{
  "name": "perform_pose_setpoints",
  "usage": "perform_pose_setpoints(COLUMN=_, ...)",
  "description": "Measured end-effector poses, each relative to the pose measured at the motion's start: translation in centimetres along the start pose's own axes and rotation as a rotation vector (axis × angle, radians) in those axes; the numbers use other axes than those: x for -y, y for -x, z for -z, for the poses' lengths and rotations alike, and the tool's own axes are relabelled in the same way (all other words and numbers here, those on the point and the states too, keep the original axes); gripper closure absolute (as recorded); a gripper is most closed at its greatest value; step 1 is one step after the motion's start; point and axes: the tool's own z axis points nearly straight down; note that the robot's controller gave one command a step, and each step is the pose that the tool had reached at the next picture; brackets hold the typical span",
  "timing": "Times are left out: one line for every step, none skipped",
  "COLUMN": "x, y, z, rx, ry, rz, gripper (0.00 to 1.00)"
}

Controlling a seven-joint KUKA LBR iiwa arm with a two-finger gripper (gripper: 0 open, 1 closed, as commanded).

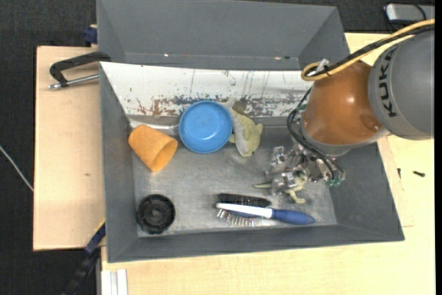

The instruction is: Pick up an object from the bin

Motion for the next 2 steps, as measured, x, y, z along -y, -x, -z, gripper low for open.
perform_pose_setpoints(x=1.3, y=-0.1, z=14.8, rx=0.005, ry=-0.004, rz=0.410, gripper=1.00)
perform_pose_setpoints(x=4.6, y=-3.1, z=13.4, rx=-0.006, ry=0.001, rz=0.587, gripper=1.00)
